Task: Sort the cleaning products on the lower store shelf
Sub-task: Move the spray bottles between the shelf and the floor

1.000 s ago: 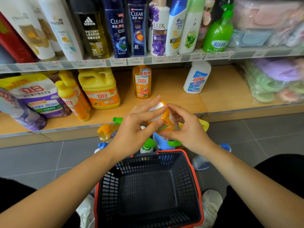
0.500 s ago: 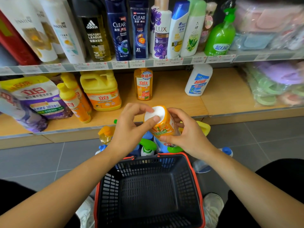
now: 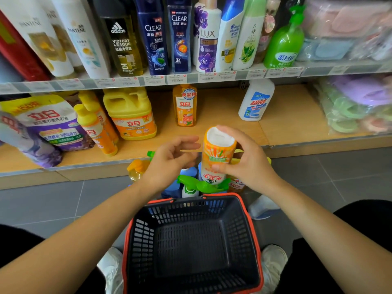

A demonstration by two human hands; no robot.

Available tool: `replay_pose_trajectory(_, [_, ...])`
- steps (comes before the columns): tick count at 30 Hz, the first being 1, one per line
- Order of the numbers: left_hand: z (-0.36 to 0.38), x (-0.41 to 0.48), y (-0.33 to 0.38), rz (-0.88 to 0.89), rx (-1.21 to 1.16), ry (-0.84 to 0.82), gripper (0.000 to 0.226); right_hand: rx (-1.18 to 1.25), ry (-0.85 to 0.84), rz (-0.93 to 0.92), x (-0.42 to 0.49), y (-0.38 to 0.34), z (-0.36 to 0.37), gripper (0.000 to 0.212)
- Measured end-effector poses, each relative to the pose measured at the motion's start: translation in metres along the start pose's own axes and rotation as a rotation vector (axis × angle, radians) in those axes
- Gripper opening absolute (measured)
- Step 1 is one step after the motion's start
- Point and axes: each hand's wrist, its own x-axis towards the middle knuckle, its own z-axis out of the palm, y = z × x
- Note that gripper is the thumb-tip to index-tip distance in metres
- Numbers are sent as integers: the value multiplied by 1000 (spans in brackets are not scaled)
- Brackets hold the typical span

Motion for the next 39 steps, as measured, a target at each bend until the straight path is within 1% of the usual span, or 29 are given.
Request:
replay_pose_trajectory(3, [-5,5,-26,-157,259,-4,35,123,76,28,4,3,-7,80])
replay_pose_trajectory(6, [-11,7,-48,-315,434,-68,63,260,179,72,7,5,-14,75])
replay_pose_trajectory(7, [-12,7,-53,-345,461,-99,69,319,218,101,8,6,-15,74])
replay_pose_trajectory(8, [-13,6,-56,-356,468,-122,68,388,253,132,9,7,-16,73])
replay_pose_trajectory(9, [-14,6,-59,-347,443,-131,59,455,284,164,10,8,-17,71])
replay_pose_trajectory(10, [-14,6,-62,-327,376,-124,45,511,310,194,11,9,-17,70])
replay_pose_trajectory(11, [-14,5,-62,-306,276,-112,33,559,327,225,12,10,-18,70])
replay_pose_trajectory(12, [-14,4,-61,-284,179,-102,25,609,337,255,13,12,-19,69])
replay_pose_trajectory(14, [-14,6,-58,-242,51,-74,21,687,354,315,15,15,-24,70])
replay_pose_trajectory(15, [-13,8,-55,-223,2,-56,23,697,361,346,16,17,-28,70])
replay_pose_trajectory(18, [-12,15,-44,-160,-182,22,43,609,334,463,21,28,-40,59])
replay_pose_trajectory(20, [-14,21,-33,-87,-229,61,36,481,220,573,22,37,-43,53])
replay_pose_trajectory(21, [-16,24,-28,-49,-215,87,31,307,144,597,22,40,-42,54])
replay_pose_trajectory(22, [-17,28,-23,-16,-183,115,29,63,87,592,21,43,-41,62])
replay_pose_trajectory(23, [-19,31,-18,13,-129,139,28,-154,55,553,22,46,-39,77])
replay_pose_trajectory(24, [-20,33,-15,42,-66,148,26,-276,29,468,23,47,-36,90])
replay_pose_trajectory(25, [-21,36,-13,70,0,149,25,-307,-18,374,25,46,-32,98])
replay_pose_trajectory(27, [-22,39,-10,103,104,136,24,-284,-180,234,31,47,-19,101])
replay_pose_trajectory(28, [-21,41,-8,109,122,130,25,-268,-247,202,34,49,-12,100])
replay_pose_trajectory(30, [-21,43,-3,111,85,114,27,-197,-296,207,41,51,-1,98])
replay_pose_trajectory(32, [-20,47,2,117,40,105,31,-148,-276,213,51,52,2,93])
replay_pose_trajectory(36, [-24,66,1,162,57,137,48,-162,-183,204,70,60,-3,91])
replay_pose_trajectory(38, [-26,78,-13,115,38,166,51,-170,-111,251,77,69,-4,90])
replay_pose_trajectory(39, [-28,84,-23,69,36,194,49,-167,-68,283,81,75,-4,90])
